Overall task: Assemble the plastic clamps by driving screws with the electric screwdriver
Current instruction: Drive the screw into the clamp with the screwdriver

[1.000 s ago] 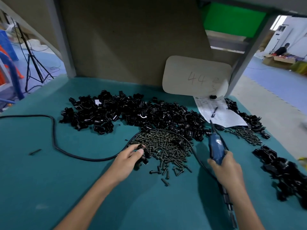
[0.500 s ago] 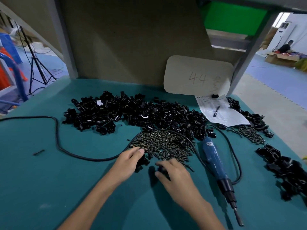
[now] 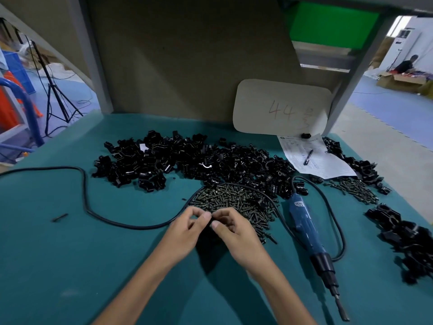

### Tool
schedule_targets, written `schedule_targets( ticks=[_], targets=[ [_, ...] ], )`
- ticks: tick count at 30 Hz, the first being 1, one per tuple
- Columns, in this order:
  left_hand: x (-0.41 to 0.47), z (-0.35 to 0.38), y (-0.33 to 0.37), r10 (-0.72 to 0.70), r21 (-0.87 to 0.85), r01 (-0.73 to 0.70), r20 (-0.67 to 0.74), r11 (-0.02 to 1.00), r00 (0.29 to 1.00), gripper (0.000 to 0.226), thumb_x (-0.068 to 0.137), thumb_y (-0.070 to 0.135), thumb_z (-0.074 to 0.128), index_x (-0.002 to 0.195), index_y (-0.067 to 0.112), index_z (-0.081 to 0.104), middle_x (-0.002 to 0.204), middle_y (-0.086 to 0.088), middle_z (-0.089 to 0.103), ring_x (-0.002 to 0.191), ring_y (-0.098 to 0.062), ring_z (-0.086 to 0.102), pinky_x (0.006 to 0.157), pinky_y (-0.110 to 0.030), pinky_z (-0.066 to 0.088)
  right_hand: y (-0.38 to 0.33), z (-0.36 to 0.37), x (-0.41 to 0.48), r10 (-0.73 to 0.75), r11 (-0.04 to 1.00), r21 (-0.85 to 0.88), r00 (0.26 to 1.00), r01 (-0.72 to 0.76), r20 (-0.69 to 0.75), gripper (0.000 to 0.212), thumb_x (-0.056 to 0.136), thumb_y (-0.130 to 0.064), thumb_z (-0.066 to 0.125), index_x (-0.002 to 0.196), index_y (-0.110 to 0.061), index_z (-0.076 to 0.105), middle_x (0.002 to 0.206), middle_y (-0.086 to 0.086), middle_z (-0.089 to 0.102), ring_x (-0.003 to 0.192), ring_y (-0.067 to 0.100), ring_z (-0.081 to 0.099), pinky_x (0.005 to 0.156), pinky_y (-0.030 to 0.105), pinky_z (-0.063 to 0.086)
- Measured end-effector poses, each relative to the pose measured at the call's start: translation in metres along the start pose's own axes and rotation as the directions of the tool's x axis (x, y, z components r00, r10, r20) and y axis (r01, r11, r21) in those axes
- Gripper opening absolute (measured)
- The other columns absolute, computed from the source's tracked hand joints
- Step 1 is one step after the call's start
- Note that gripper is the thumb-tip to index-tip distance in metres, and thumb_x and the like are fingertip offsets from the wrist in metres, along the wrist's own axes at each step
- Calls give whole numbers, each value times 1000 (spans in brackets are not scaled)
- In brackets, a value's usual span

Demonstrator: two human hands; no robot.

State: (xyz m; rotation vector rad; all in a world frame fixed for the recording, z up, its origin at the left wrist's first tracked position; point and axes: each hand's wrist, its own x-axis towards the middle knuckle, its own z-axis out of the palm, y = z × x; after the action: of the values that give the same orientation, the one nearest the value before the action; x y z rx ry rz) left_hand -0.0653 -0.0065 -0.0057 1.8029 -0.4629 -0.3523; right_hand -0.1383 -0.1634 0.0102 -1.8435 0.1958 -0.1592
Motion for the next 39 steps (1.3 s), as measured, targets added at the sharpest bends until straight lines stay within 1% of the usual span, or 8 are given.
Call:
schedule_targets(
  ticks=[2,5,14,23,26,28,32,39],
  targets=[
    [0,-1,-3,-4,45,5,-21,999,1000,46,75,73,65,103,38,52,85,16,71,74,0,62,71,-31,48,0,1,4,63,998,18,997,-62,-53,8,98,-30,65,101,-36,68,100,-7,73,98,10,68,91,40,58],
    [-5,-2,-4,76,212,-68,-31,975,997,62,62,71,81,108,42,51,112,31,59,108,8,55,86,-17,45,0,4,6,159,978,149,985,-148,-66,8,96,-29,67,92,-36,70,93,-1,71,82,12,69,77,36,60],
    [-10,2,-6,216,252,-188,-91,949,972,32,81,37,81,107,41,64,103,21,66,98,-3,62,77,-19,51,-7,-1,6,177,984,-25,981,-179,-76,20,97,-38,64,89,-21,72,85,2,76,76,18,75,80,47,62],
    [-13,3,-6,213,200,-176,-186,964,959,29,82,29,80,110,31,77,103,22,65,100,0,63,80,-12,48,-18,-6,-1,172,975,-132,982,-180,-73,26,98,-36,64,82,-16,67,71,-2,69,59,9,64,51,18,47],
    [-13,2,-6,180,153,-150,-206,977,962,26,81,33,82,107,34,77,103,26,64,97,1,64,76,-11,49,-16,-29,-13,50,818,-571,997,-71,-52,19,94,-47,65,87,-29,64,74,-12,65,71,3,60,59,18,41],
    [-12,2,-6,164,137,-138,-208,981,964,25,81,33,82,106,34,77,102,25,65,94,0,64,74,-12,50,-11,-40,-25,121,656,-754,991,-43,49,19,93,-48,65,98,-30,60,78,-11,61,76,8,57,67,28,43],
    [-10,3,-9,152,136,-127,-196,983,969,21,84,32,79,104,33,77,100,24,65,91,-1,64,71,-15,51,0,-40,-40,188,575,-817,978,-37,87,13,99,-26,56,110,-25,50,96,-4,62,94,26,60,83,39,51],
    [-10,1,-11,190,191,-154,-185,969,964,15,88,37,73,103,36,71,103,28,62,94,1,62,75,-11,48,-5,-33,-35,105,503,-864,990,27,92,12,107,-19,44,114,-20,53,109,1,48,93,28,57,83,40,49]
  ],
)
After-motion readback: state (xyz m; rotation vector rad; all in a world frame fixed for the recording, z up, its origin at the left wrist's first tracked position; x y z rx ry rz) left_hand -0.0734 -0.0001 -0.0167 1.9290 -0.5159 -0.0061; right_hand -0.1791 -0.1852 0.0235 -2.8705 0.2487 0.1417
